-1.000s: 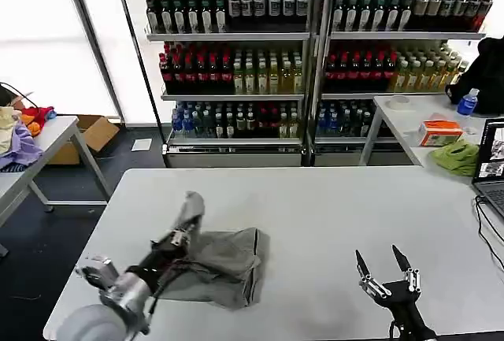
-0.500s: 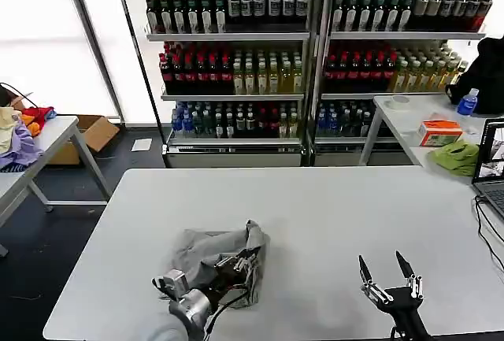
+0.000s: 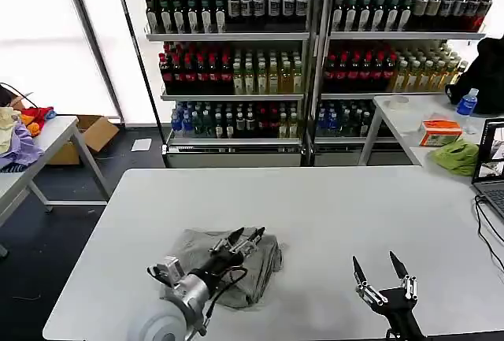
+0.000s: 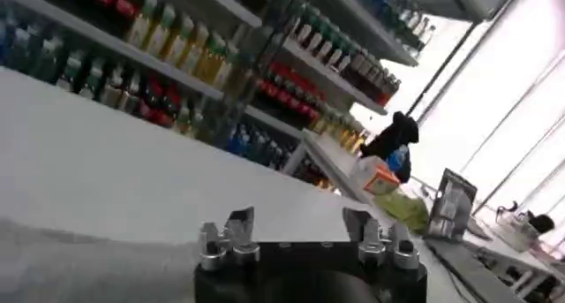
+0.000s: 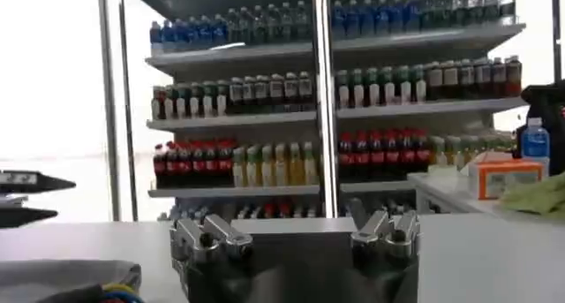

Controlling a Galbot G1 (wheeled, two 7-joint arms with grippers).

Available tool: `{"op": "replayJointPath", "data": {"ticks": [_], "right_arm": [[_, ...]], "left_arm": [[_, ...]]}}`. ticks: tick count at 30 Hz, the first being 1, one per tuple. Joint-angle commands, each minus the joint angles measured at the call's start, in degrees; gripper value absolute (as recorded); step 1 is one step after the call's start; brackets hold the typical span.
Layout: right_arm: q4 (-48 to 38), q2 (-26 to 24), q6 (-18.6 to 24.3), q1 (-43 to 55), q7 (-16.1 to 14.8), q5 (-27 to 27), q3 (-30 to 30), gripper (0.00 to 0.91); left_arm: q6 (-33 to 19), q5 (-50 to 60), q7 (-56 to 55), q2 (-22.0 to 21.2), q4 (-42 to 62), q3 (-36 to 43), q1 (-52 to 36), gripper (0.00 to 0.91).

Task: Fold and organize the clothes.

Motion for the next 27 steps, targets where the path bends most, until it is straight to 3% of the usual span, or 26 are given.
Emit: {"op": "replayJointPath", "data": {"ticks": [1, 6, 10, 17, 27], "right_arm": [[-0.2, -0.7, 0.1, -0.1, 0.1, 0.0, -0.5, 0.907], [-1.0, -1.0, 0.2, 0.6, 0.1, -0.2, -1.4, 0.907], [-1.4, -0.9, 0.0, 1.6, 0.2, -0.2, -1.9, 0.907], [-1.3, -1.0, 0.1, 1.3, 0.1, -0.1, -1.5, 0.907], [-1.2, -0.7, 0.4, 0.2, 0.0, 0.2, -0.8, 0.907]], "left_arm": [[7.8, 16.0, 4.4, 3.3, -5.1, -23.1, 14.7, 0.907], [7.7, 20.9, 7.9, 4.2, -3.0, -27.1, 20.2, 0.907], [6.8, 28.8, 8.3, 3.1, 2.4, -23.5, 19.8, 0.907], [8.5, 29.2, 8.5, 1.8, 4.3, -18.6, 16.2, 0.907], [9.3, 17.0, 7.3, 2.2, 8.1, -17.5, 11.1, 0.907]]}}
